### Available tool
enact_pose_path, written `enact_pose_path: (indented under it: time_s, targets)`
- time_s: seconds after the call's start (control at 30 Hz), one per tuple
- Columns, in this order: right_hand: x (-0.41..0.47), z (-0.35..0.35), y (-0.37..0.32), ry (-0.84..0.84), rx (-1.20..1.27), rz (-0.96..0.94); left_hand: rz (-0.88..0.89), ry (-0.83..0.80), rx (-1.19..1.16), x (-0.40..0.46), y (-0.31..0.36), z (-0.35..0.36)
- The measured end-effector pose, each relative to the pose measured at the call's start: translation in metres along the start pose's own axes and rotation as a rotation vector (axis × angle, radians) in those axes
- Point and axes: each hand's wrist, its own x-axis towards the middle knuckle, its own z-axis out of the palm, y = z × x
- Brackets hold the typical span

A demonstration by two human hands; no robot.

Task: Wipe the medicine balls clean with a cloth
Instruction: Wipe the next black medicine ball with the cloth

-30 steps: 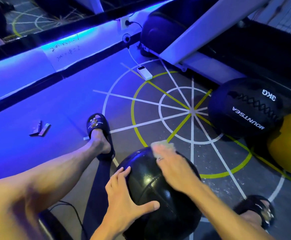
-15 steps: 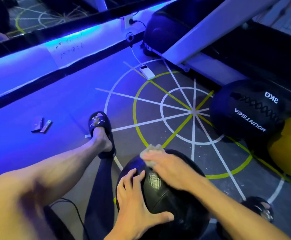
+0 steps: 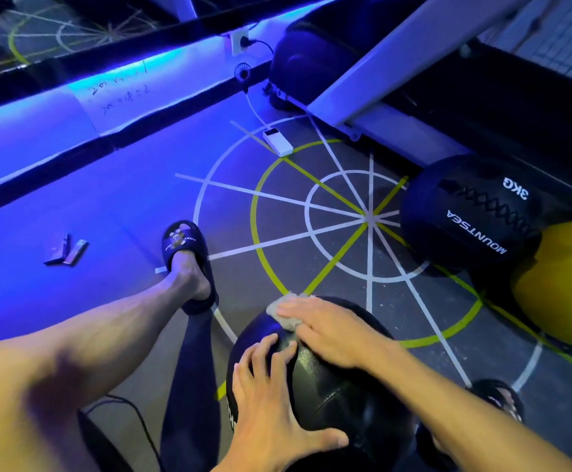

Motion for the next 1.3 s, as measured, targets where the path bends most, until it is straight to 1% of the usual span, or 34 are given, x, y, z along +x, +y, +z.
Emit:
enact_pose_path:
  time_s: [0.07,0.13,0.17,0.2,0.27,0.33,0.37,0.4,0.47,0.53,0.57,0.63,0.67,0.73,0.8,0.9,0.97,1.03,1.13,1.23,1.27,1.3]
  targets:
    - [0.000,-0.003,0.039,-0.014,-0.012,0.108,0.013,0.007,-0.019,-0.001,0.001,0.000]
    - [-0.006,-0.018,0.078,-0.061,-0.165,0.330,0.030,0.019,-0.021,-0.006,0.002,0.005]
    - [-0.008,-0.023,0.089,-0.076,-0.194,0.403,0.045,0.028,-0.025,-0.007,0.002,0.006]
    - [-0.006,-0.023,0.088,-0.078,-0.188,0.426,0.050,0.044,-0.030,-0.007,0.003,0.009]
    - [0.010,-0.014,0.060,-0.111,-0.181,0.312,0.056,0.030,0.009,-0.006,0.007,0.009]
    - [0.024,0.000,0.032,-0.099,-0.048,0.242,0.053,0.000,0.047,-0.004,0.008,0.007]
    - [0.025,-0.001,0.028,-0.094,0.031,0.255,0.057,0.003,0.041,-0.003,0.006,0.006]
    - [0.021,-0.005,0.033,-0.076,0.048,0.260,0.068,0.015,0.026,-0.003,0.003,0.006]
    - [0.005,-0.012,0.064,-0.077,0.115,0.392,0.091,0.033,-0.012,-0.002,-0.004,0.008]
    - [-0.018,-0.015,0.094,-0.030,0.250,0.554,0.118,0.048,-0.044,0.000,-0.011,0.008]
    - [-0.030,-0.013,0.104,-0.004,0.297,0.603,0.134,0.058,-0.066,0.002,-0.014,0.007]
    - [-0.050,0.002,0.125,0.021,0.377,0.612,0.130,0.058,-0.110,0.007,-0.018,0.004]
    - [-0.056,0.013,0.135,0.069,0.437,0.641,0.123,0.044,-0.122,0.009,-0.018,0.003]
    - [-0.064,0.017,0.123,0.205,0.554,0.699,0.109,0.030,-0.162,0.014,-0.017,0.000]
    - [-0.065,0.019,0.109,0.297,0.584,0.715,0.096,0.043,-0.173,0.020,-0.020,-0.003]
    - [-0.066,0.023,0.097,0.377,0.565,0.739,0.092,0.031,-0.160,0.028,-0.023,-0.007]
    - [-0.068,0.027,0.096,0.410,0.579,0.732,0.104,-0.006,-0.126,0.032,-0.020,-0.013]
    - [-0.073,0.030,0.092,0.438,0.581,0.731,0.103,-0.084,-0.092,0.038,-0.020,-0.026]
    - [-0.086,0.041,0.084,0.482,0.587,0.777,0.040,-0.177,-0.093,0.062,-0.028,-0.054]
    - [-0.098,0.060,0.082,0.551,0.667,0.851,-0.135,-0.301,-0.028,0.084,-0.044,-0.070]
    - [-0.102,0.067,0.081,0.576,0.715,0.860,-0.208,-0.347,-0.098,0.086,-0.047,-0.071]
    - [-0.106,0.071,0.080,0.604,0.767,0.865,-0.281,-0.384,-0.219,0.084,-0.048,-0.070]
